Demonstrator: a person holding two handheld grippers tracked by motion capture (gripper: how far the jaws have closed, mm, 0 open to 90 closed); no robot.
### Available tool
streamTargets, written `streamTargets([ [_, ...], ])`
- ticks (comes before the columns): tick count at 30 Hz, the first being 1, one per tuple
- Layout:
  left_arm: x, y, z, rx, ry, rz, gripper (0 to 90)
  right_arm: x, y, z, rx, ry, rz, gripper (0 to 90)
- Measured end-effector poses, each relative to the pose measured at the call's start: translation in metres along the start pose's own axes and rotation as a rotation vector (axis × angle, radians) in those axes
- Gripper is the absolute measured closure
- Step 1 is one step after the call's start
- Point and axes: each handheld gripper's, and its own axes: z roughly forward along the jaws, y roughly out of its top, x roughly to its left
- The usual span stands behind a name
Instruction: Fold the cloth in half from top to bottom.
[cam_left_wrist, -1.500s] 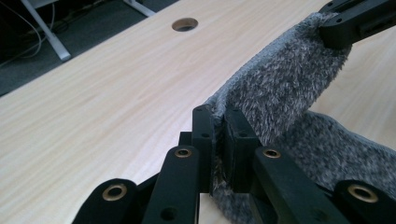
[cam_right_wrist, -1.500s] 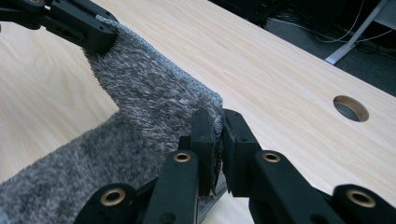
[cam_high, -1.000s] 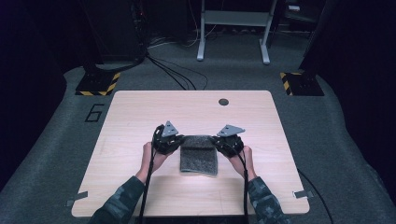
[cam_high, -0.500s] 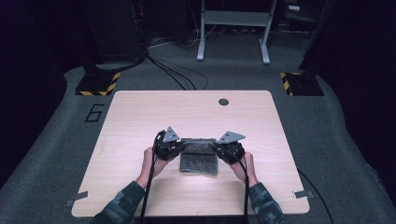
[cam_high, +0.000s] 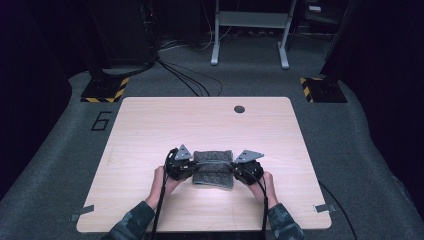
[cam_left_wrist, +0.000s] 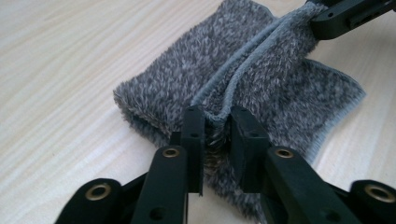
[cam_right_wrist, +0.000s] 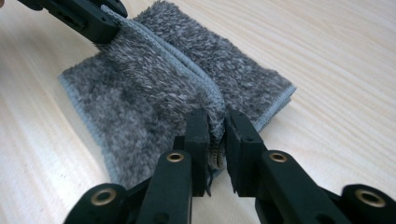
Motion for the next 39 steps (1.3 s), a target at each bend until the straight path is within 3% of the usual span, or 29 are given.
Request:
streamTargets([
  [5,0.002,-0.004,-0.013,-0.011,-0.024,-0.036,48.6,0.000,-0.005,-0.014,-0.021,0.036,0.015,62.3],
  [8,0.005,-0.002,-0.025,-0.050,0.012,-0.059,37.6,-0.003,-0.003,-0.024,-0.055,0.048,0.036,57.7],
  [12,0.017,0.002,-0.027,-0.066,0.071,-0.096,31.9,-0.011,0.002,-0.026,-0.067,0.017,0.084,48.2],
  [13,0.020,0.002,-0.024,-0.051,0.085,-0.097,30.8,-0.012,0.003,-0.023,-0.067,0.005,0.099,46.0],
  [16,0.019,0.000,-0.012,0.011,0.068,-0.086,25.9,-0.013,0.003,-0.012,-0.013,-0.010,0.137,40.0],
  [21,0.009,-0.011,0.003,0.108,0.067,-0.035,22.8,-0.003,-0.010,0.005,0.103,-0.034,0.123,36.4],
  [24,0.004,-0.017,0.006,0.134,0.084,-0.017,22.6,0.003,-0.018,0.009,0.130,-0.050,0.121,35.2],
  [25,0.002,-0.019,0.006,0.142,0.089,-0.010,22.7,0.002,-0.019,0.009,0.134,-0.059,0.101,34.6],
  [26,0.000,-0.020,0.008,0.142,0.106,-0.001,22.8,0.005,-0.020,0.008,0.139,-0.064,0.118,34.4],
  [28,-0.002,-0.024,0.009,0.148,0.123,0.006,22.9,0.004,-0.021,0.009,0.129,-0.080,0.089,33.1],
  [33,-0.001,-0.026,0.010,0.136,0.132,-0.007,21.2,0.003,-0.022,0.013,0.136,-0.098,0.087,27.6],
  [39,0.002,-0.028,0.011,0.119,0.129,-0.043,18.7,-0.004,-0.024,0.016,0.126,-0.083,0.126,19.5],
])
